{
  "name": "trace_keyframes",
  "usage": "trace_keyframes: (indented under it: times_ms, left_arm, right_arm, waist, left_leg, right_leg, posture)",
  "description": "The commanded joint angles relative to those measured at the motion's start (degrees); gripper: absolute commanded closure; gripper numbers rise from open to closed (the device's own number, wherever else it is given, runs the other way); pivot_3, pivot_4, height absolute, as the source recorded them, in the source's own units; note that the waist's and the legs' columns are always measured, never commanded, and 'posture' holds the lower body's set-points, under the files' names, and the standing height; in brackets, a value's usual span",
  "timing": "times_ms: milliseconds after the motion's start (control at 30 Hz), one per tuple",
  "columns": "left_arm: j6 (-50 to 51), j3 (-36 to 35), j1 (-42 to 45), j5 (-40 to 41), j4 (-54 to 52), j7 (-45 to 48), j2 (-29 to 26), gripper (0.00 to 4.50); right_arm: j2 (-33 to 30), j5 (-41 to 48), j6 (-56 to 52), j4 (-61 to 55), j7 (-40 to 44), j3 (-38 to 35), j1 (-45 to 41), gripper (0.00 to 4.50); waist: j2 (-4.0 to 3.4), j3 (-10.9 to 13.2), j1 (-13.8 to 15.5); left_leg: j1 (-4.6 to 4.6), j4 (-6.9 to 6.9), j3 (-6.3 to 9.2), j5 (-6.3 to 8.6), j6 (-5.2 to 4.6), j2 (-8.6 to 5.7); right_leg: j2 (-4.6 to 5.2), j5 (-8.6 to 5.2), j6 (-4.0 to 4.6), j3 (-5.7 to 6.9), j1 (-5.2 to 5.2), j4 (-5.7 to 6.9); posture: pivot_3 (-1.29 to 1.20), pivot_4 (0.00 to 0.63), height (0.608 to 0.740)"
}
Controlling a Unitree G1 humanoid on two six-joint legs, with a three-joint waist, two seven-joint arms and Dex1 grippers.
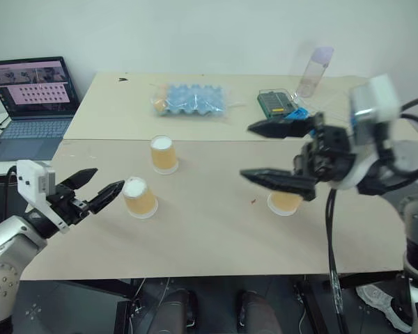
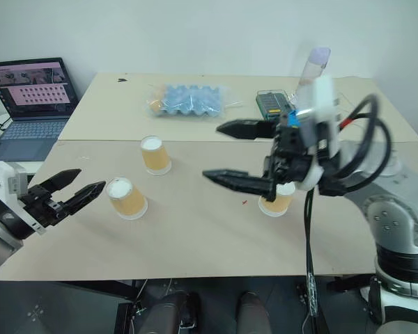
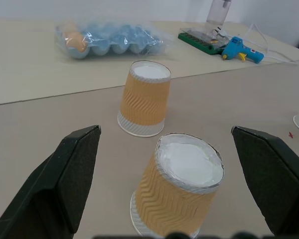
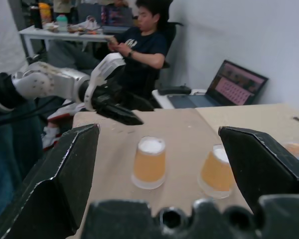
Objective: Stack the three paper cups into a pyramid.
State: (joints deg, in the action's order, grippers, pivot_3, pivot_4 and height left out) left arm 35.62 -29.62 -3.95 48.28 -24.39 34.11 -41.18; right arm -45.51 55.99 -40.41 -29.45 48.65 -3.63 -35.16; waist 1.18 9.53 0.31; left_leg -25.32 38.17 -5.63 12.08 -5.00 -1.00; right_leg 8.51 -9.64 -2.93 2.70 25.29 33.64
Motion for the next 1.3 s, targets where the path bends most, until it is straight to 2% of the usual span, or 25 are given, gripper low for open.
trace_keyframes:
  times_ms: [33, 200, 567, 1000, 1300]
  left_arm:
    - [-0.9, 2.2, 1.5, -1.4, -0.9, -0.6, 0.7, 0.0]
    - [-1.5, 6.0, 2.2, -3.6, 0.1, 0.7, 1.3, 0.0]
    - [-2.5, 13.1, 8.6, -8.3, 5.6, 2.8, 2.8, 0.0]
    - [-6.6, 17.1, 12.8, -16.2, 10.5, 6.4, 1.9, 0.0]
    - [-7.2, 17.1, 14.3, -18.1, 11.8, 7.7, 2.5, 0.0]
  right_arm:
    - [0.5, -5.5, 1.4, 1.0, 2.0, 4.1, -0.3, 0.02]
    - [0.7, -9.9, 1.0, 1.9, 3.4, 7.3, 0.4, 0.02]
    - [0.6, -9.4, -1.8, -0.6, 1.4, 4.4, 1.6, 0.02]
    - [2.6, -4.0, -4.2, -2.7, -3.7, -0.9, 2.6, 0.02]
    - [2.6, -5.0, -3.6, -2.8, -5.6, -0.7, 4.0, 0.02]
  waist:
    - [0.01, 0.0, 0.3]
    - [0.01, 0.0, 0.4]
    - [0.02, 0.0, 0.5]
    - [0.03, 0.0, 0.4]
    - [0.03, 0.0, 0.4]
  left_leg:
    - [-0.01, 0.0, -0.01, 0.0, 0.0, 0.0]
    - [-0.02, -0.01, -0.02, 0.0, 0.0, -0.02]
    - [-0.04, -0.02, -0.01, 0.0, 0.0, -0.01]
    - [-0.04, -0.02, 0.0, 0.0, 0.0, -0.01]
    - [-0.04, -0.02, 0.01, 0.0, 0.0, -0.01]
  right_leg:
    - [0.0, 0.0, 0.0, 0.0, 0.01, 0.0]
    - [0.01, 0.01, 0.01, 0.0, 0.04, -0.01]
    - [-0.01, 0.02, 0.0, 0.01, 0.05, 0.0]
    - [0.01, 0.02, 0.0, 0.02, 0.04, 0.0]
    - [0.02, 0.02, -0.01, 0.03, 0.03, 0.01]
  posture:
    - [0.0, 0.15, 0.74]
    - [0.0, 0.15, 0.74]
    - [0.0, 0.15, 0.74]
    - [0.0, 0.15, 0.74]
    - [0.0, 0.15, 0.74]
